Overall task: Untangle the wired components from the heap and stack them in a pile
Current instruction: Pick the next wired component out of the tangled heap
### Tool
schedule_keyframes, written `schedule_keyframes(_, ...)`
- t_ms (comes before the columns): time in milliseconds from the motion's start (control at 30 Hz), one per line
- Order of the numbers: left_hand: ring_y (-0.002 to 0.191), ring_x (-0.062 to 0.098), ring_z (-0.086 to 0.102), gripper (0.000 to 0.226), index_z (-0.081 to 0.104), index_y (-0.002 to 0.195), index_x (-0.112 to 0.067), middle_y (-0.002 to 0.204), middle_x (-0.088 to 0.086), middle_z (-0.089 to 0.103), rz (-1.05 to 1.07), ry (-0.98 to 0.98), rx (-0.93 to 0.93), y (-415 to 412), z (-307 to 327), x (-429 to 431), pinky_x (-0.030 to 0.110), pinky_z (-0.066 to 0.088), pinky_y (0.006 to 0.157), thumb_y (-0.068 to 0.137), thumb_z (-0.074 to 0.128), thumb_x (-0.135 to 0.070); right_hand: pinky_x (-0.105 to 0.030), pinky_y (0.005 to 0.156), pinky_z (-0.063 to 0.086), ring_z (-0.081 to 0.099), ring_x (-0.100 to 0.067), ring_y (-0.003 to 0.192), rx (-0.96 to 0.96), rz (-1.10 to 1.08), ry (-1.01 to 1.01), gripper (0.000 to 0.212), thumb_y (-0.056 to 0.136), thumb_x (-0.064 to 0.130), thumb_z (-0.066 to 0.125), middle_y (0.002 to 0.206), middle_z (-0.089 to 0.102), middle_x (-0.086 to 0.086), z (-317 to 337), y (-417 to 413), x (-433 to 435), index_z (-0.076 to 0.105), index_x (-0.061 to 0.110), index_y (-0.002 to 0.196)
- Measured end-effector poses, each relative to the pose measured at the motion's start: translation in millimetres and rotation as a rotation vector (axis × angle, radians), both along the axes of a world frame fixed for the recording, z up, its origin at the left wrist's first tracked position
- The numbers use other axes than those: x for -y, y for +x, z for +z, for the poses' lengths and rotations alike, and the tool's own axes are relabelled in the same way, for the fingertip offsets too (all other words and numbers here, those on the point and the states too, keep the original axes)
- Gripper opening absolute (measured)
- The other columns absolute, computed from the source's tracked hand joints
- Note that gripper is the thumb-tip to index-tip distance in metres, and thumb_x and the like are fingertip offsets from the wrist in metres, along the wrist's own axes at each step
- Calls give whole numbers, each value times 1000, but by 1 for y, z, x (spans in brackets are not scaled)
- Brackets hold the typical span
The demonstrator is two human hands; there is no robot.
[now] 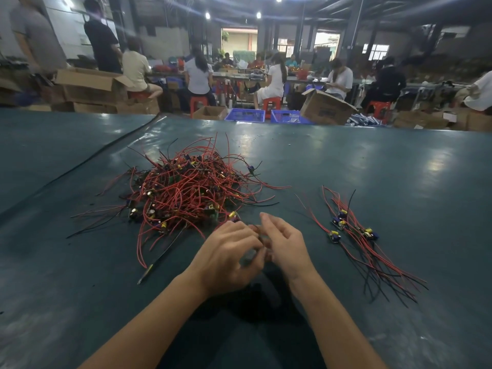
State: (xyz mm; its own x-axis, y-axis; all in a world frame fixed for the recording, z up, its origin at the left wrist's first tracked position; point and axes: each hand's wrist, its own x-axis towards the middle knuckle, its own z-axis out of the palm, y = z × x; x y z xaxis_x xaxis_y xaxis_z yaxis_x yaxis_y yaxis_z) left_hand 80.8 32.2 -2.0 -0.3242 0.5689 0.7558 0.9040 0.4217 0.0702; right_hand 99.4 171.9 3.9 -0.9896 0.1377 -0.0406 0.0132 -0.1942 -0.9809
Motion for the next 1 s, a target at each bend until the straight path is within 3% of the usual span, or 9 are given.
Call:
schedule_keyframes(133, 62, 17, 47, 25, 56, 63, -10, 63, -1, 55, -85, -65, 103, 4, -2, -4, 24, 36, 64, 88, 55, -15, -23, 77, 58, 71, -13, 83, -8, 2, 10, 16, 91, 2, 63, 87, 76, -5, -2, 1, 2, 70, 5, 105)
schedule_keyframes(200, 61, 12, 49, 22, 55, 72, -17, 66, -7, 55, -101, 9, 272, 5, -5, -4, 25, 40, 63, 92, 51, -24, -23, 72, 58, 71, -13, 78, -64, -30, -15, 18, 91, -6, 59, 87, 76, -6, -1, 3, 0, 71, 5, 99)
schedule_keyframes(300, 62, 12, 63, 23, 51, 87, -21, 70, -5, 65, -139, 302, 686, 8, -8, -8, 34, 52, 59, 97, 43, -40, -21, 68, 57, 70, -10, 72, -162, -118, 27, 27, 91, -9, 56, 85, 77, -1, 4, 4, -4, 73, 12, 94)
schedule_keyframes(367, 60, 20, 64, 33, 52, 89, -17, 71, 3, 67, -55, 505, 822, 5, -7, -11, 40, 53, 56, 97, 39, -47, -19, 65, 56, 68, -9, 68, -222, -172, 23, 28, 91, -8, 57, 86, 77, 0, 6, 5, -5, 74, 14, 92)
schedule_keyframes(533, 42, 11, 48, 53, 61, 61, -20, 56, 3, 60, 117, 907, 1070, -7, -1, -2, 20, 37, 39, 99, 40, -50, -15, 57, 48, 60, -7, 59, -409, -259, 6, 33, 89, -11, 55, 80, 77, 2, 11, 9, -4, 76, 14, 84)
schedule_keyframes(633, 48, 9, 54, 48, 69, 63, -21, 63, 1, 68, 137, 891, 1173, -11, 1, 2, 17, 38, 42, 91, 51, -55, -16, 58, 46, 58, -11, 59, -509, -248, 93, 28, 81, -2, 56, 77, 76, 1, 12, 13, -2, 76, 16, 79)
schedule_keyframes(733, 64, 12, 67, 42, 77, 73, -24, 81, 4, 76, 46, 859, 1309, -11, 2, -3, 25, 47, 58, 77, 56, -60, -30, 52, 43, 52, -35, 53, -526, -172, 227, 28, 76, 1, 51, 69, 73, -4, 10, 15, 1, 75, 17, 74)
schedule_keyframes(867, 66, 11, 68, 28, 78, 72, -28, 82, 0, 75, -104, 1062, 1411, -11, 6, -2, 23, 49, 56, 70, 68, -54, -16, 57, 46, 62, -6, 57, -518, -118, 342, 26, 72, 1, 50, 62, 69, 6, 6, 15, 0, 71, 15, 67)
schedule_keyframes(1000, 64, 10, 66, 26, 77, 77, -28, 74, -3, 71, -183, 1090, 1255, -9, 11, 0, 19, 52, 58, 59, 78, -48, -27, 53, 49, 60, -16, 57, -497, -163, 435, 24, 72, 7, 51, 60, 66, 4, 4, 12, -5, 68, 22, 64)
